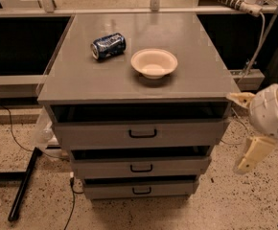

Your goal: Open bottom drawer

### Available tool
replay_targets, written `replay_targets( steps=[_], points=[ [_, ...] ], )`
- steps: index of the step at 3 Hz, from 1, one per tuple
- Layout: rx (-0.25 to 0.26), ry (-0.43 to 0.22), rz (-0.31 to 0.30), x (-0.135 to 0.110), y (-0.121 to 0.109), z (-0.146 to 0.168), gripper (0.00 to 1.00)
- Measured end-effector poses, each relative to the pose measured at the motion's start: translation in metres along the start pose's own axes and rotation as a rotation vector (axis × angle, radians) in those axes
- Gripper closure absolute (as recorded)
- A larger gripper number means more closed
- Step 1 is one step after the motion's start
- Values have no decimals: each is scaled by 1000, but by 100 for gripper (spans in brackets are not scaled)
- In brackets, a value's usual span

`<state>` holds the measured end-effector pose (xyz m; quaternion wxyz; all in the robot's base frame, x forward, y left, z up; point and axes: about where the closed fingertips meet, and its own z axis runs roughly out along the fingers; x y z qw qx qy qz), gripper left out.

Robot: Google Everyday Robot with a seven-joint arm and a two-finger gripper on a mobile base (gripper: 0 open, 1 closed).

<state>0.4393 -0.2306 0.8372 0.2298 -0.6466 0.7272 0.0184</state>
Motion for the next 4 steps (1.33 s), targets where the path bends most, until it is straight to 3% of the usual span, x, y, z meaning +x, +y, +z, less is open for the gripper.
replay_targets(
  steps=[1, 2, 3, 4],
  points=[
    [-3, -118, -22, 17, 27, 30, 0],
    [6, -125, -92, 19, 30, 28, 0],
    [6, -125, -93, 19, 30, 28, 0],
    [-33, -135, -62, 23, 38, 49, 0]
  ],
)
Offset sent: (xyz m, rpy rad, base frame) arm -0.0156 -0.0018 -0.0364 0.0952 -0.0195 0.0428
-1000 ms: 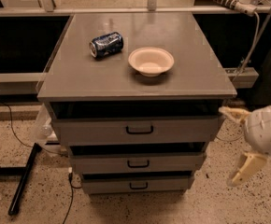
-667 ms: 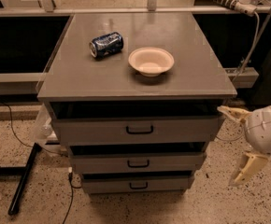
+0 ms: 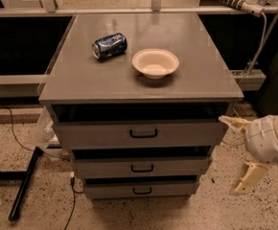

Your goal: Open bottom drawer

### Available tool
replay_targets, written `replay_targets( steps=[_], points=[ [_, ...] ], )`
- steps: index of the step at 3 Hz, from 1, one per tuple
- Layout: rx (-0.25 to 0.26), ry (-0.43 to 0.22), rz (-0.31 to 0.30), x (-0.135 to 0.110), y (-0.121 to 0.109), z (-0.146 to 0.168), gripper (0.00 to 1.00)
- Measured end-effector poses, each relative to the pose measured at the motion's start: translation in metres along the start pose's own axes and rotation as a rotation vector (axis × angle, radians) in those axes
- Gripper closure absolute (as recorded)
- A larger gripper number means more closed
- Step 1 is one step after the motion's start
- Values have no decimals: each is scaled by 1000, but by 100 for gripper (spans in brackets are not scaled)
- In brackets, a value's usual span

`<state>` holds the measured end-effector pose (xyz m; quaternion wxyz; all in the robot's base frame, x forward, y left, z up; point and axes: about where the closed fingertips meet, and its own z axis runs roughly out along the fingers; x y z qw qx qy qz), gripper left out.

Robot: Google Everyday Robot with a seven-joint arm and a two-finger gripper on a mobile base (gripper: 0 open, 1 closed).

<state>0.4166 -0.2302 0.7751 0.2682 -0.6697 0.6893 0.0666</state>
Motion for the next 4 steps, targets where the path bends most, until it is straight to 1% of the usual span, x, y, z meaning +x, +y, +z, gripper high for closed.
replay_targets(
  steps=[1, 2, 3, 4],
  points=[
    [-53, -16, 74, 26, 14, 49, 0],
    [-74, -26, 142, 64, 30, 101, 0],
    [-35, -29, 126, 92, 48, 139, 0],
    [23, -44, 59, 117, 58, 177, 0]
  ],
)
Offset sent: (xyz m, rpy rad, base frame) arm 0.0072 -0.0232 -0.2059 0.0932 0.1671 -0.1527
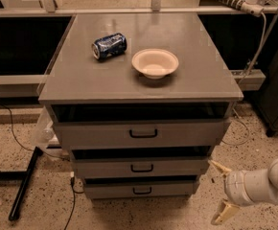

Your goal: Open bottom drawer

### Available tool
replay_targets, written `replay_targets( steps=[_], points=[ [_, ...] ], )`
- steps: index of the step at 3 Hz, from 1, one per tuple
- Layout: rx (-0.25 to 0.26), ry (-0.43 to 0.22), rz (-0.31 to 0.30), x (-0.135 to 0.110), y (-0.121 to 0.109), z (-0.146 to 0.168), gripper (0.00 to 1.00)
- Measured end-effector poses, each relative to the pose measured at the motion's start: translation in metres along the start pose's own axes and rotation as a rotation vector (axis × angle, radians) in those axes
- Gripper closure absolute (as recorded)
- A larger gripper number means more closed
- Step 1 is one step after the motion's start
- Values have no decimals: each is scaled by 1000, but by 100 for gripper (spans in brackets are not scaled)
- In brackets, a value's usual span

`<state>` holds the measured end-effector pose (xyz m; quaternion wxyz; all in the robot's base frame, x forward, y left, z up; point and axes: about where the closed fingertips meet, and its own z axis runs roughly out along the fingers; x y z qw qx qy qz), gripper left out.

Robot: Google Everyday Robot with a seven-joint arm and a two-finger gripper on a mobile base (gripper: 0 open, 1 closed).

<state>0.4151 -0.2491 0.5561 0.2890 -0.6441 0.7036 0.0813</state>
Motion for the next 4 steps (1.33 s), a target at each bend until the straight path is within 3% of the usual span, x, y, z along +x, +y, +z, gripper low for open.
replay_targets(
  steps=[1, 2, 4],
  points=[
    [0, 0, 0, 0, 0, 0, 0],
    [-11, 19, 30, 17, 0, 25, 0],
    [-4, 44, 39, 73, -4, 105, 0]
  ],
)
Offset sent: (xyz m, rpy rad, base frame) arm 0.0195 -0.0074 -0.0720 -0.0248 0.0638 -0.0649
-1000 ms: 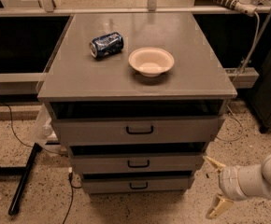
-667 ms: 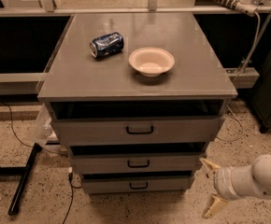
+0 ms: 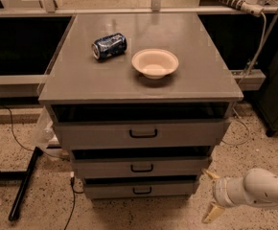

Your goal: Open bottom drawer

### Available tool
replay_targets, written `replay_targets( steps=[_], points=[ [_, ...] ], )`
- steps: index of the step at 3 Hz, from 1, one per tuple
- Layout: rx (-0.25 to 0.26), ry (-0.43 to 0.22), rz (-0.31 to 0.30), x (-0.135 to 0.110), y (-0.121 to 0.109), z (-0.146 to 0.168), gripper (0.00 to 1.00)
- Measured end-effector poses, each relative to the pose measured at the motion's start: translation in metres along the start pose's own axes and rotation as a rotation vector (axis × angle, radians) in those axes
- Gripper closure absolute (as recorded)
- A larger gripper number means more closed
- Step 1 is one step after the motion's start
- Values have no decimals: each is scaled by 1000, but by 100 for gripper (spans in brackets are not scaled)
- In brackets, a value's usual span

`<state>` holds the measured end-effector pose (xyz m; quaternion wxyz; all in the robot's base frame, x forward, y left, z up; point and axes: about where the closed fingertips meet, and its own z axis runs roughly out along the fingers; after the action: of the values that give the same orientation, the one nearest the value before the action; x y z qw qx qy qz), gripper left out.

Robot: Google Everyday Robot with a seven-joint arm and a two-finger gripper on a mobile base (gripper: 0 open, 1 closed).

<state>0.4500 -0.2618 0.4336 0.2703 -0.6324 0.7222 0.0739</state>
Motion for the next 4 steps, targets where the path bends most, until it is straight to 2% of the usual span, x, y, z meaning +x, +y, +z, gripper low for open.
replay_targets(
  steps=[1, 2, 3, 4],
  points=[
    [31, -25, -18, 20, -2, 38, 0],
    [34, -75, -40, 33, 3, 81, 0],
    [34, -75, -40, 33, 3, 81, 0],
    [10, -67, -43, 32, 10, 106, 0]
  ],
)
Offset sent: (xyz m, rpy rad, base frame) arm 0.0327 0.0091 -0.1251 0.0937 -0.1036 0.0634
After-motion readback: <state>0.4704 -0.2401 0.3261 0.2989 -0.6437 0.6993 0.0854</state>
